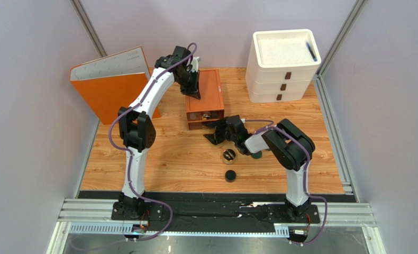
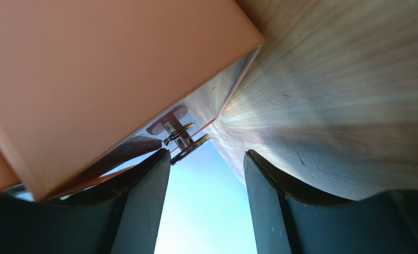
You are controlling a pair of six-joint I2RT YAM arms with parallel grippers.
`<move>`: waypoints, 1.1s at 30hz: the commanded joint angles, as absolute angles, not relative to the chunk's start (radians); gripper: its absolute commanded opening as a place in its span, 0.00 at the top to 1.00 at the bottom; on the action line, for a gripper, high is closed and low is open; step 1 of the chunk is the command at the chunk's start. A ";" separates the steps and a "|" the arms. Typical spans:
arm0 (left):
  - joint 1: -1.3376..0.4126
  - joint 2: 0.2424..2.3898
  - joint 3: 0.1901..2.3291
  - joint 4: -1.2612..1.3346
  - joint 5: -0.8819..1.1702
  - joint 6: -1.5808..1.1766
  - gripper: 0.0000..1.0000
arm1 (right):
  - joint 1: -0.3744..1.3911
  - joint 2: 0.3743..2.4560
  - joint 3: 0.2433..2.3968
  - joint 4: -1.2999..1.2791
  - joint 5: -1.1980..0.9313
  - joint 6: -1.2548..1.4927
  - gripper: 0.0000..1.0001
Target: Organize the makeup
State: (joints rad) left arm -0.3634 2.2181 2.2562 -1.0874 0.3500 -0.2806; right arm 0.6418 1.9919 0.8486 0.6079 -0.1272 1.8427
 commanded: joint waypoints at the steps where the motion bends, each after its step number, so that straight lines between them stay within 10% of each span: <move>1: -0.362 2.204 2.233 -1.135 0.328 -0.252 1.00 | 0.626 2.013 0.888 0.476 -0.121 1.836 0.41; 20: -0.344 2.215 2.246 -1.146 0.330 -0.265 1.00 | 0.640 1.775 0.795 0.077 -0.316 1.706 0.57; 33: -0.334 2.209 2.260 -1.166 0.334 -0.262 1.00 | 0.647 1.617 1.066 -0.398 -0.187 1.252 0.30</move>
